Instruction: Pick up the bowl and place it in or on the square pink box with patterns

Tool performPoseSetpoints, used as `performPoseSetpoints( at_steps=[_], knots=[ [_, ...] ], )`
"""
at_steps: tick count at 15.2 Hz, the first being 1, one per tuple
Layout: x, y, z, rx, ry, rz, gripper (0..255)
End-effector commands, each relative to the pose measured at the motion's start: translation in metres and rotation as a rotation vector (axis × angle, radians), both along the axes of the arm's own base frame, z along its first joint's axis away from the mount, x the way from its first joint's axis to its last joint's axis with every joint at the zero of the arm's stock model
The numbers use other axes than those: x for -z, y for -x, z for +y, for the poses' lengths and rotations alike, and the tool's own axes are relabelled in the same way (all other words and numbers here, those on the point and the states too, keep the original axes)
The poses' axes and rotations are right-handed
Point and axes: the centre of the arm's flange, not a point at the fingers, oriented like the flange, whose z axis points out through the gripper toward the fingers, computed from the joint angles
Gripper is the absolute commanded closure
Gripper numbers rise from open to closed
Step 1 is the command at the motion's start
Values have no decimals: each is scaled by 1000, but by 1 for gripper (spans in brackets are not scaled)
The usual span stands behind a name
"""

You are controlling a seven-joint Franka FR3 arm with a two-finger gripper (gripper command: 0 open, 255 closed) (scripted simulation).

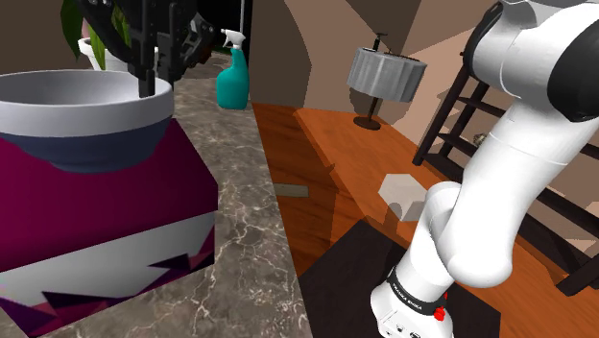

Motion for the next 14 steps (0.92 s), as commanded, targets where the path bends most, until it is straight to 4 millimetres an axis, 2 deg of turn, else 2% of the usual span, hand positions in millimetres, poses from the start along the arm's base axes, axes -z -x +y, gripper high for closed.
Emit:
performPoseSetpoints(
  at_steps=[1, 5, 6, 11, 14],
  knots=[
    [1, 0, 0, 0, -1, -1, 255],
    [1, 0, 0, 0, -1, -1, 255],
    [1, 0, 0, 0, -1, -1, 0],
    [1, 0, 0, 0, -1, -1, 0],
    [-39, 1, -4, 0, -1, -1, 0]
  ],
)
